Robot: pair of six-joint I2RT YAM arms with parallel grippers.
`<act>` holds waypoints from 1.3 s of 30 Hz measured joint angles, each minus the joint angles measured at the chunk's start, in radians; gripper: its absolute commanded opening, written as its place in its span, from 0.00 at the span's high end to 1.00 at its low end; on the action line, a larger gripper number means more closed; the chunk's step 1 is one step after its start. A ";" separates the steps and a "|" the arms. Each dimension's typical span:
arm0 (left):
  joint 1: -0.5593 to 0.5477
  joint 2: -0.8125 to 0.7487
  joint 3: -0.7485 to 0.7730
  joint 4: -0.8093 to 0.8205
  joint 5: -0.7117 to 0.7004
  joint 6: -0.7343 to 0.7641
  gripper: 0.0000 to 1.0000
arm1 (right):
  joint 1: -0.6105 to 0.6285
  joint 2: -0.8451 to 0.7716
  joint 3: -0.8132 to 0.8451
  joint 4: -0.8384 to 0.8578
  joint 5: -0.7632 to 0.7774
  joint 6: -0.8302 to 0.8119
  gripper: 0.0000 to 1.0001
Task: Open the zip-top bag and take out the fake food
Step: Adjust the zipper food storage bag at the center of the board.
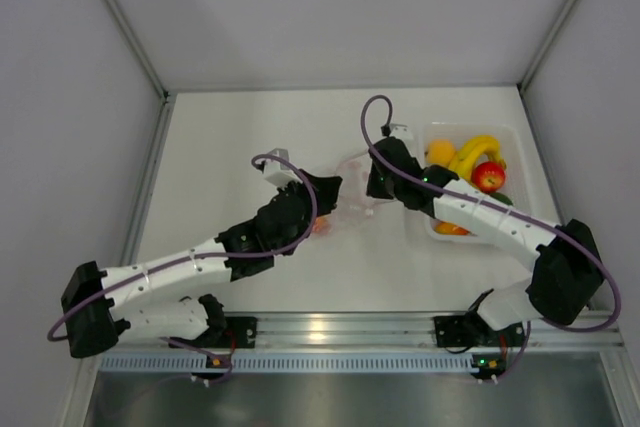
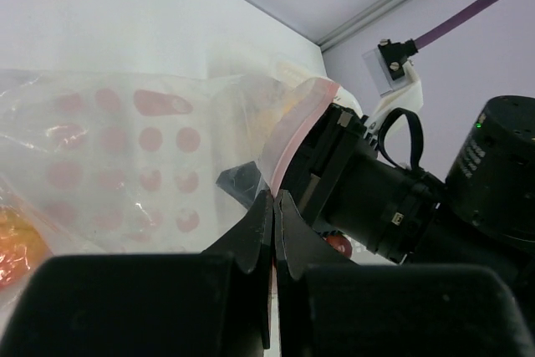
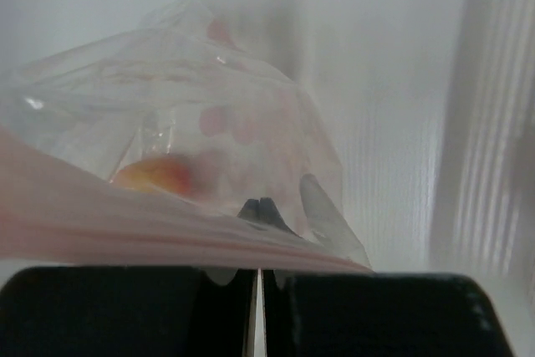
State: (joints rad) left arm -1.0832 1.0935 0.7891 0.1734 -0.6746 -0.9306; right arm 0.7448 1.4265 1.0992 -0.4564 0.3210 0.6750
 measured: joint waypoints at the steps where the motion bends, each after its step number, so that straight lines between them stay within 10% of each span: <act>1: -0.002 0.010 0.004 0.001 -0.001 -0.005 1.00 | -0.004 -0.008 0.000 0.000 -0.016 -0.002 1.00; 39: -0.029 0.178 0.200 0.018 0.014 0.082 1.00 | -0.010 0.042 0.059 0.150 -0.220 0.202 1.00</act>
State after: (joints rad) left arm -1.1118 1.2713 0.9886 0.1917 -0.6601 -0.8486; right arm 0.7349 1.4685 1.1584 -0.3065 0.1005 0.8772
